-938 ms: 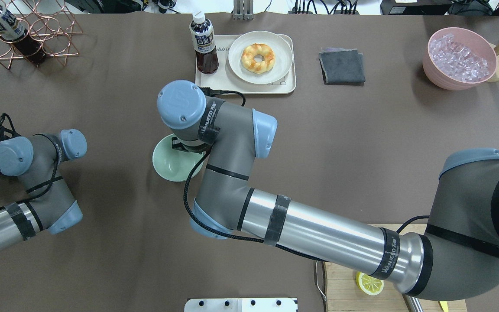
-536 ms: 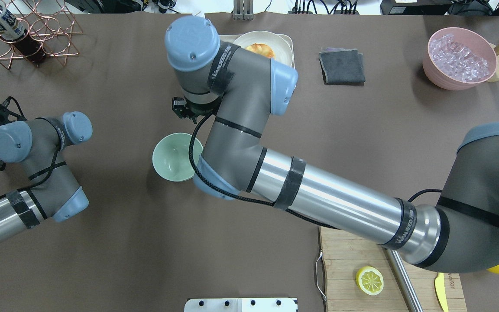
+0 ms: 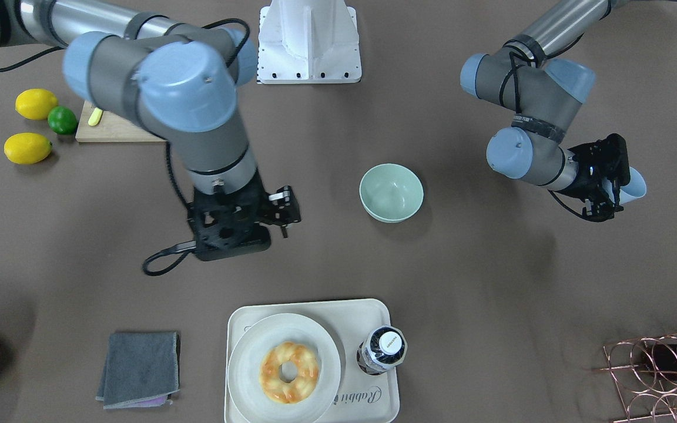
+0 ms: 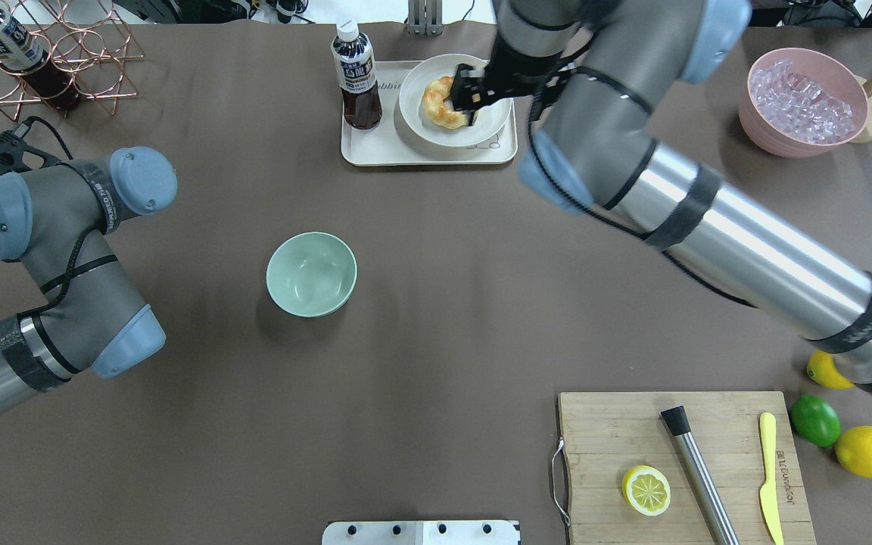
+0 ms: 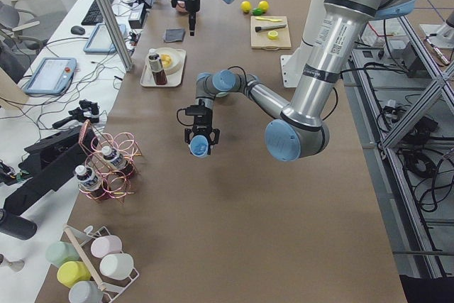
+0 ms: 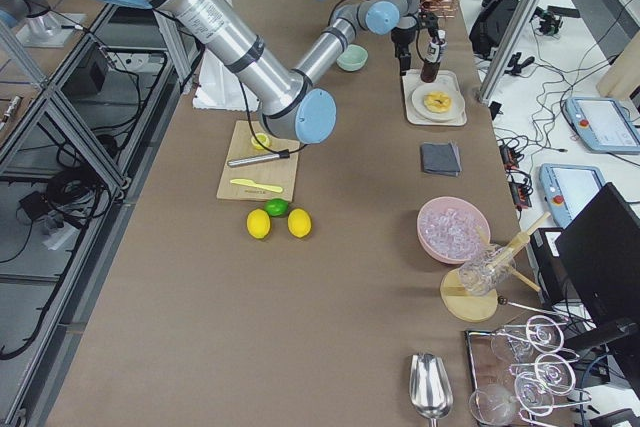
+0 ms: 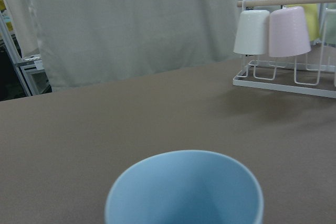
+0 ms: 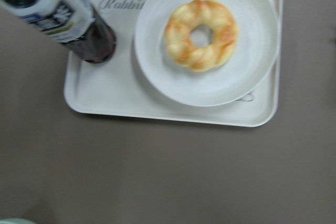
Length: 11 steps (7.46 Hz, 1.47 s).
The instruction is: Pour ice into bowl
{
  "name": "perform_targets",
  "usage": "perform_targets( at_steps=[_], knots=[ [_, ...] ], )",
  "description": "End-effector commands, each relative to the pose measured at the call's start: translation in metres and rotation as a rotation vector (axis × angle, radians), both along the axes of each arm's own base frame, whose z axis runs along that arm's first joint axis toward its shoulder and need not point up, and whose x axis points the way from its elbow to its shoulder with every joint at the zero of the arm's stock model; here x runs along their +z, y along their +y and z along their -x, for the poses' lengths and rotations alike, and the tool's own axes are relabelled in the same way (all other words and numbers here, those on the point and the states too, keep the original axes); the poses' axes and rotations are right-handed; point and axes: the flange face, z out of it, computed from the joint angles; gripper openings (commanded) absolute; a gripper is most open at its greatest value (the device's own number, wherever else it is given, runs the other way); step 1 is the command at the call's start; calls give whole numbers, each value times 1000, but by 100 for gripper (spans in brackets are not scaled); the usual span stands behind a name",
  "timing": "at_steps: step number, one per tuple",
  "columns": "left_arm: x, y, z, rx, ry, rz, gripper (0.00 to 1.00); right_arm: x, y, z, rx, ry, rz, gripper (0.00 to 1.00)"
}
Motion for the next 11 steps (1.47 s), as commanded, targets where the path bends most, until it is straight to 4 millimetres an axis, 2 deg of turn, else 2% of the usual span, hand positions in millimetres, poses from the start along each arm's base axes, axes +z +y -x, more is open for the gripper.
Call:
perform_targets(
  at_steps=[1,2,3,4,5,6,7,8,9,11],
  knots=[
    [-89,-10,-15,46,107,-85,63,148,-49,-162,-118,-4,-15,98],
    [-123,-14,-24,54,152,-123,63,199,-56,-226,-117,-14,-4,98],
    [-156,-1,-42,82,228,-136,63,257,-54,-282,-116,-11,16,98],
    [-194,5,-46,94,297,-173,63,306,-51,-325,-118,1,28,98],
    [-220,14,-62,120,339,-198,63,347,-45,-358,-118,-8,38,98],
    [-236,19,-72,135,375,-203,63,395,-29,-382,-95,-19,4,99],
    [-252,24,-80,146,406,-206,63,441,-8,-396,-81,-36,-9,99],
    [-263,30,-90,163,442,-209,63,471,18,-405,-78,-35,1,99],
    [-271,37,-101,176,482,-226,63,486,32,-414,-73,-33,11,99],
    [-300,50,-117,200,562,-230,63,495,62,-428,-43,-23,36,99]
  ],
)
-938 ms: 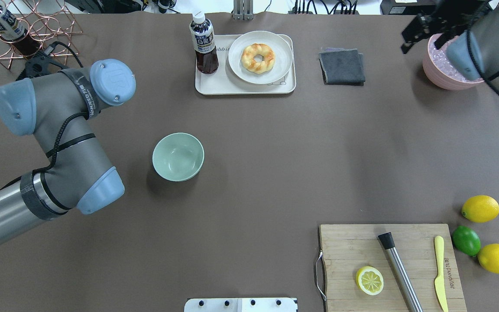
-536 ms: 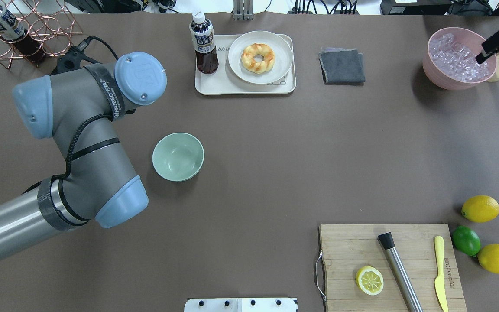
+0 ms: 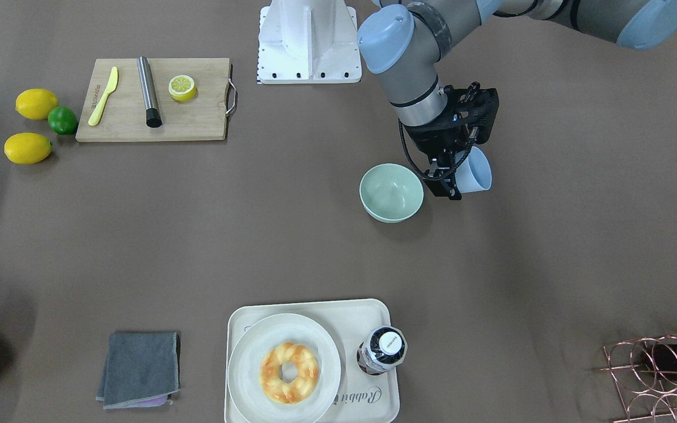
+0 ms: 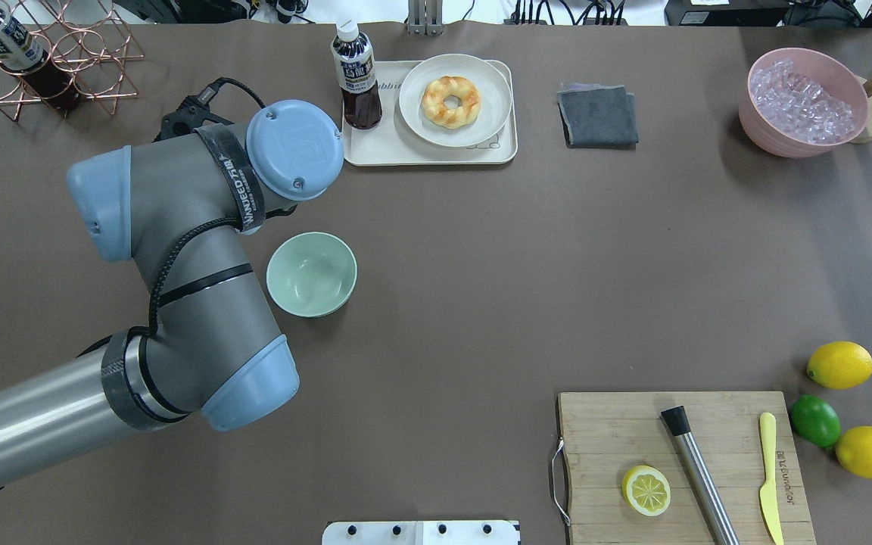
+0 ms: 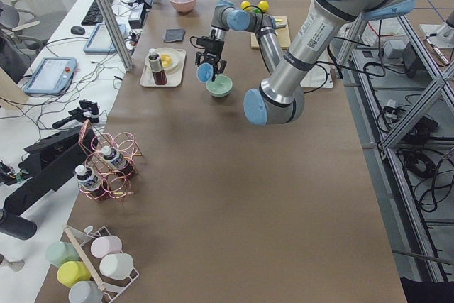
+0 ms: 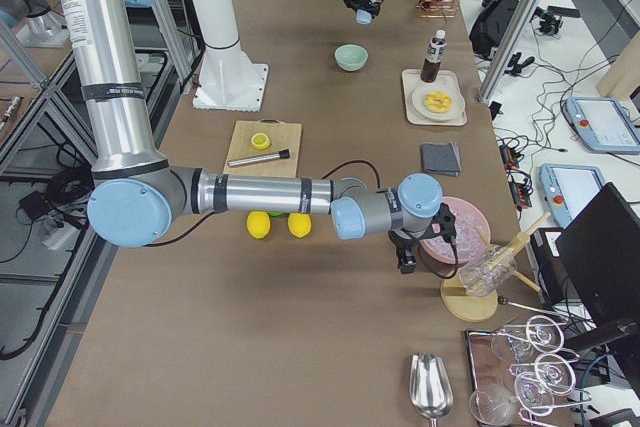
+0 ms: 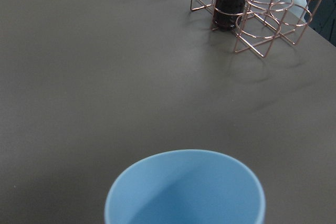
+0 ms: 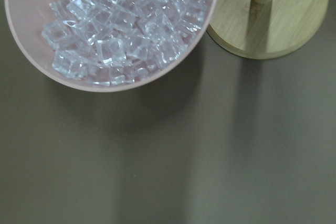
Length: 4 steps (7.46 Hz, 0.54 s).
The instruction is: Pour ice into bowl
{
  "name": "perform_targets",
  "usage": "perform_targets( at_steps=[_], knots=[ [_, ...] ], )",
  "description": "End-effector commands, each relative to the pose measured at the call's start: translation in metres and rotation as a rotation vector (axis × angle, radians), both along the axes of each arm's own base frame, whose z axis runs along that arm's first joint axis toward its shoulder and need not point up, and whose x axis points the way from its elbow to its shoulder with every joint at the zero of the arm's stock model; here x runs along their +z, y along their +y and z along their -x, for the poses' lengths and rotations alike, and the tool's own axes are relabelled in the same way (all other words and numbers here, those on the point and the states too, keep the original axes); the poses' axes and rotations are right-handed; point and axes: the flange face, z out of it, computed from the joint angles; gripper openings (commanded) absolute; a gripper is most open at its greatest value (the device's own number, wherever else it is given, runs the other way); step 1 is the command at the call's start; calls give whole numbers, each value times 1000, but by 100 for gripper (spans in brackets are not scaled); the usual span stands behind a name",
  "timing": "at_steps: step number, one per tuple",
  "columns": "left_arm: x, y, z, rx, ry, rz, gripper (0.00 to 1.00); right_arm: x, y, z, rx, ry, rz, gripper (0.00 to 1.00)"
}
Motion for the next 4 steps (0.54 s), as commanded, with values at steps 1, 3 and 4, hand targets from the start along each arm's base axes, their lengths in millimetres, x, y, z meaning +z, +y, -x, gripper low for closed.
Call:
perform_targets(
  at_steps=[1,3,4],
  knots=[
    [-37,19,-24,46,100,-23,63,13,36,-15,47,24,50,99],
    [-47,22,-34,40,204,-54,63,15,38,-19,87,77,119,99],
    [-49,20,-38,22,254,-70,63,17,37,-23,114,116,139,99]
  ],
)
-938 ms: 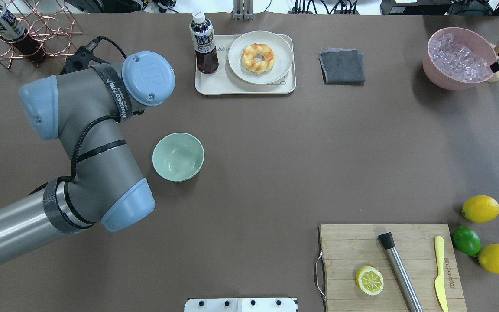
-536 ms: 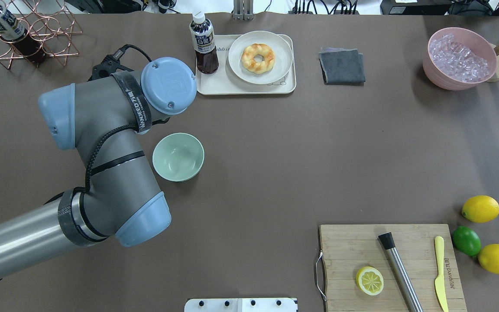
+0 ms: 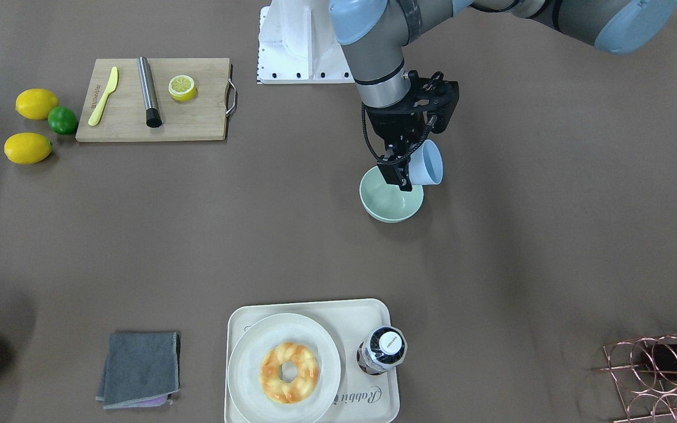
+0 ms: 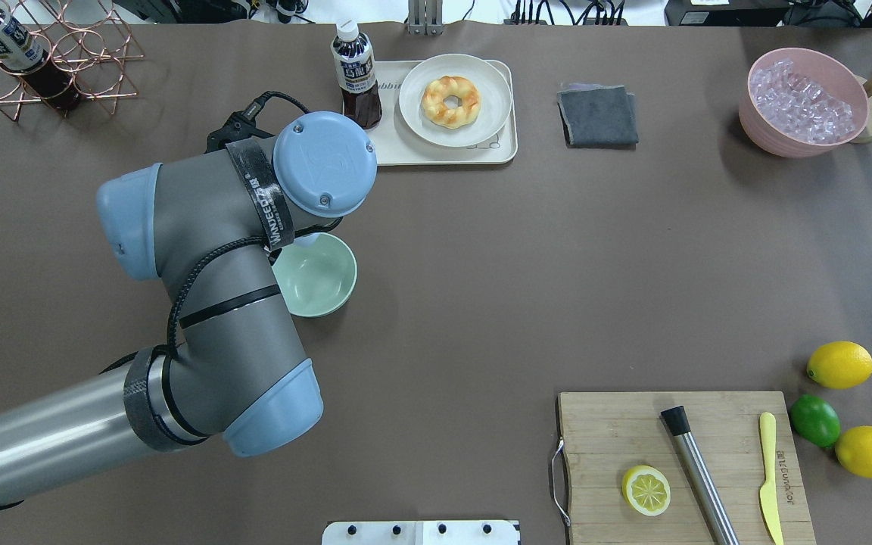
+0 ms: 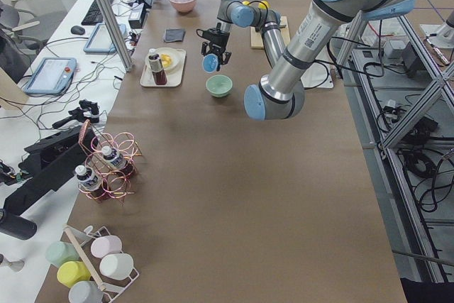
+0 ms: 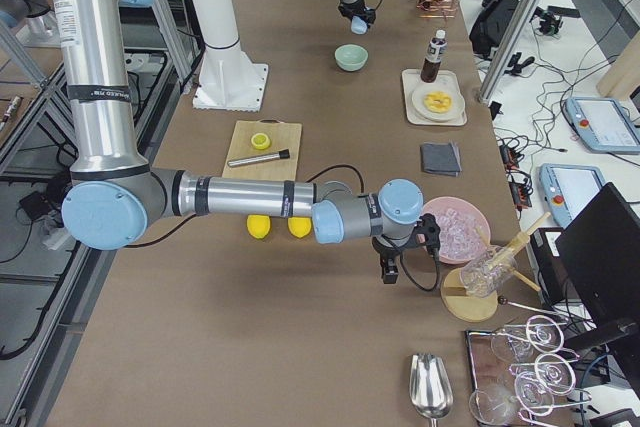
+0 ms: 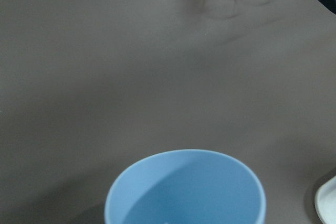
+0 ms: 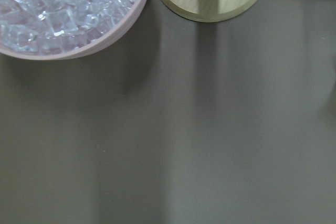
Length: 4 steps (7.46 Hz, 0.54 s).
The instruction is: Pour ice into bowl
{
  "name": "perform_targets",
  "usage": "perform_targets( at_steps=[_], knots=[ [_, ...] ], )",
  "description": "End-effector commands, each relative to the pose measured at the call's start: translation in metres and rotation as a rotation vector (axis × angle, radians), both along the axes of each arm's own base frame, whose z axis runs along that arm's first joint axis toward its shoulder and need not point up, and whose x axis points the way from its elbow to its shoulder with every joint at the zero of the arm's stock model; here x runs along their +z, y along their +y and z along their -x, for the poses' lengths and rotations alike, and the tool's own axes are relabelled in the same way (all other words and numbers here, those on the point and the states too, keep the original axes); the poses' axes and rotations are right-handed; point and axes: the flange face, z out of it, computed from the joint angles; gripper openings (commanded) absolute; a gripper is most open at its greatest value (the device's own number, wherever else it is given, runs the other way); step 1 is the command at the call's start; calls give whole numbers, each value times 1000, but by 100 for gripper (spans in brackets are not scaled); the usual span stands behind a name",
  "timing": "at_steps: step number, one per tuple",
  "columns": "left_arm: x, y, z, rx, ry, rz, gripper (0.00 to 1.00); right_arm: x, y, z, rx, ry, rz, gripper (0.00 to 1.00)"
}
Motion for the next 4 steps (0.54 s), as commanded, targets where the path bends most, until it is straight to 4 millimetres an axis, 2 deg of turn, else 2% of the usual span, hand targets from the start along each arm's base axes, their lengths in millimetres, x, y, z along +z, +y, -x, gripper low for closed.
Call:
perform_targets(
  at_steps=[1,4],
  knots=[
    [-1,-1,-13,-15,128,-35,63,5,0,-8,53,89,52,99],
    [17,6,-53,12,238,17,59,5,1,-16,67,96,55,99]
  ],
)
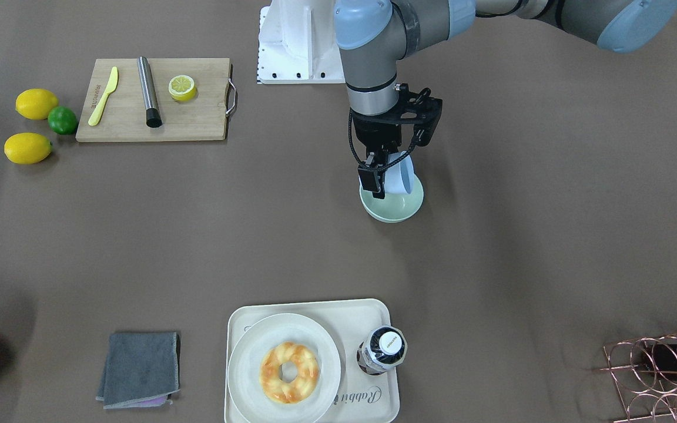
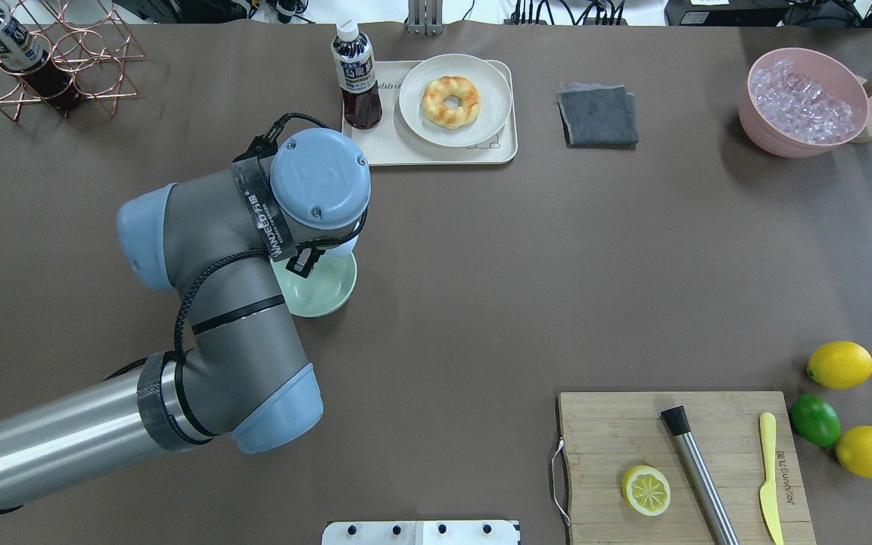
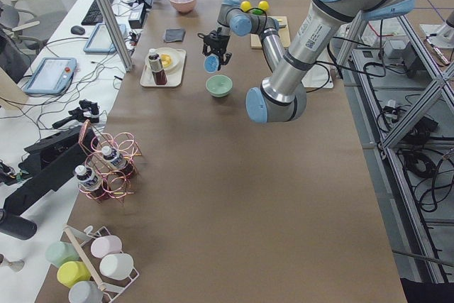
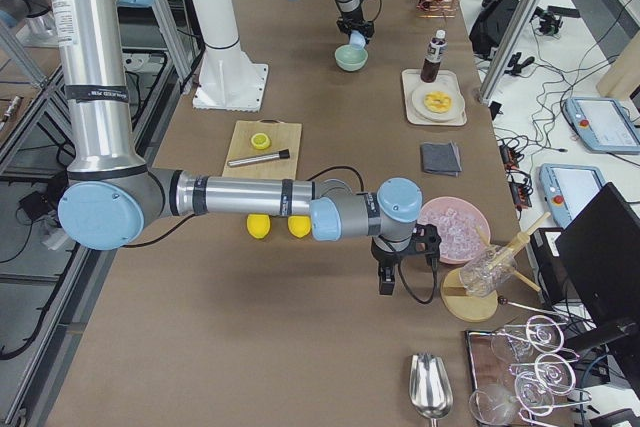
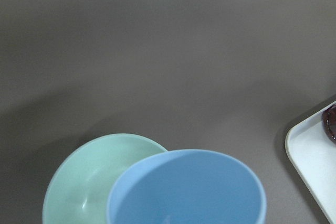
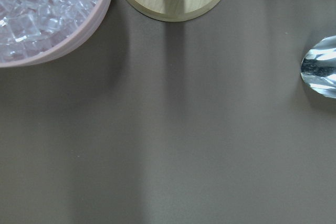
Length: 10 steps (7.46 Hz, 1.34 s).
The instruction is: Pour ice into bowl
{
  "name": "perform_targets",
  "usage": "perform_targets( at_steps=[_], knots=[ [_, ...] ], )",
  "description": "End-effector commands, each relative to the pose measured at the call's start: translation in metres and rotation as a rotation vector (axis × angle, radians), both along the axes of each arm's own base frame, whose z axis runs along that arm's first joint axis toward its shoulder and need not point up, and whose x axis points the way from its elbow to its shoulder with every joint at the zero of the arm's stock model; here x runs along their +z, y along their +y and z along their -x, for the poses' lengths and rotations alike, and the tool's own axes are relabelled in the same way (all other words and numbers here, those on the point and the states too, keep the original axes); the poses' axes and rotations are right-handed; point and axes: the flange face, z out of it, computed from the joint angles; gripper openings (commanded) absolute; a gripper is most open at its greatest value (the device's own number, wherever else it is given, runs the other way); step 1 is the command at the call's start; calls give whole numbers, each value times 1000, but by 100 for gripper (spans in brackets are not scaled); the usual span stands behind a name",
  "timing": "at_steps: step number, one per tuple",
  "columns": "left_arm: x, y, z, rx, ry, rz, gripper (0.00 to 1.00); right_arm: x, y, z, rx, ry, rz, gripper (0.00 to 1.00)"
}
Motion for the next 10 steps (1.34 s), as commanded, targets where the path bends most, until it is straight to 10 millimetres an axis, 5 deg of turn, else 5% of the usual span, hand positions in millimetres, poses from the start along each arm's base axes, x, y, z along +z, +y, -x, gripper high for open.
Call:
perform_targets(
  at_steps=[1,7,10],
  knots=[
    [18,12,-33,24,96,36,59,-2,-4,-3,8,7,0,99],
    [15,17,-27,12,304,59,59,-14,-8,-3,10,5,-18,99],
    [60,24,-10,-28,436,84,59,-19,-5,-3,10,6,-27,99]
  ],
)
